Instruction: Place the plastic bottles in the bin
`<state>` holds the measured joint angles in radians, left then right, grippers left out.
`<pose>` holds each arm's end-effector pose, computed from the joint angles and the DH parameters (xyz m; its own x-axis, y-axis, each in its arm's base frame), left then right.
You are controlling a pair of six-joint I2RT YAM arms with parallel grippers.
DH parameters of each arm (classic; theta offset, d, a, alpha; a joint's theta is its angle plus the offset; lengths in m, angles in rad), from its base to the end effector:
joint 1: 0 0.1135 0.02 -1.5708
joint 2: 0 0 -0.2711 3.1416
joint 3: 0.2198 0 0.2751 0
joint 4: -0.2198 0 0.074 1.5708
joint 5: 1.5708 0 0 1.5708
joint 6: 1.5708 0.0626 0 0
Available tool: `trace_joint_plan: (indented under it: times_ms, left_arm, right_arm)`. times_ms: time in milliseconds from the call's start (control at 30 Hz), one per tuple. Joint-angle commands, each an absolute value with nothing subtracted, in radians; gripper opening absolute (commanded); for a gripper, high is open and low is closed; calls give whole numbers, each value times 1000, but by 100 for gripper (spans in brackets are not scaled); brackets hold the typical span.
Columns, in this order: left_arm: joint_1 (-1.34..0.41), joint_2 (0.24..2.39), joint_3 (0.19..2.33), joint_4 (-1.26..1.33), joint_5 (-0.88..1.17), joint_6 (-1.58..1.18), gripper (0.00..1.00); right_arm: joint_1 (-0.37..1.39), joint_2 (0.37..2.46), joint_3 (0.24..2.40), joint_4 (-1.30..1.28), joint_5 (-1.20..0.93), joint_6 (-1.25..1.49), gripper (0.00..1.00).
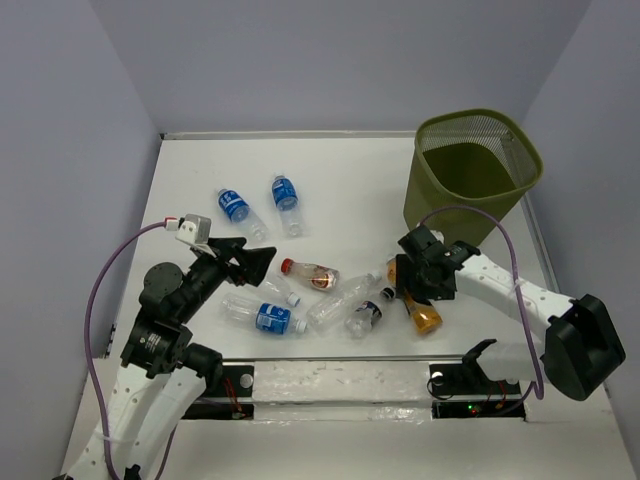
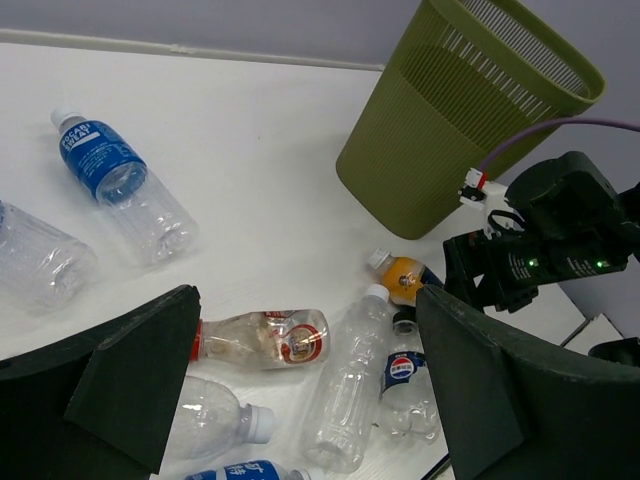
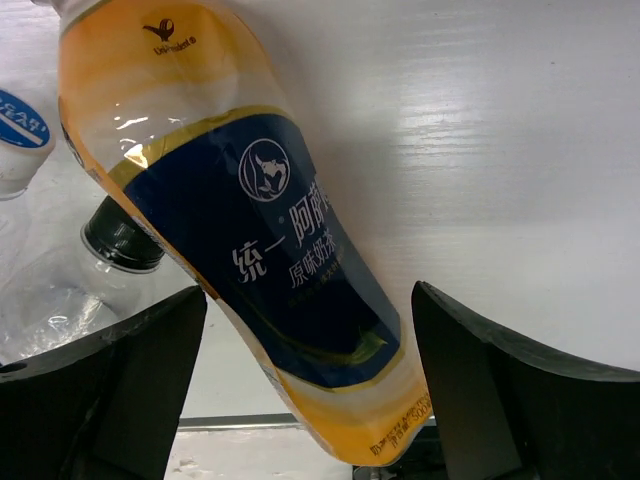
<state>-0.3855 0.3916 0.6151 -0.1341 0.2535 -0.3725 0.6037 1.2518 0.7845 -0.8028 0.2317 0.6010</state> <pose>0.1349 -0.0717 0.3470 -0.1397 -0.3235 -0.9359 0.5847 0.7358 -0.3416 0.2071 0.1254 0.1747 -0.9293 0.0277 -0.3683 0.0351 0.9993 -0.0134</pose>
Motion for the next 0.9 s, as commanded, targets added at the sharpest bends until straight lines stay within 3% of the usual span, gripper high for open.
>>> trace_joint_plan:
  times_ms: [0, 333, 600, 867]
  left_arm:
    - [-391, 388, 623, -115, 250, -376, 99]
    - [-391, 405, 623, -121, 216, -385, 99]
    - [-388, 477, 641, -179, 74, -442, 99]
    - [-388, 523, 647, -201, 34, -453, 99]
  right_arm:
    - [618, 1261, 772, -790, 282, 652, 86]
    - [669, 1313, 749, -770, 288, 690, 73]
    - [687, 1312, 745, -759, 299, 695, 78]
    - [706, 1289, 755, -782, 336, 707, 37]
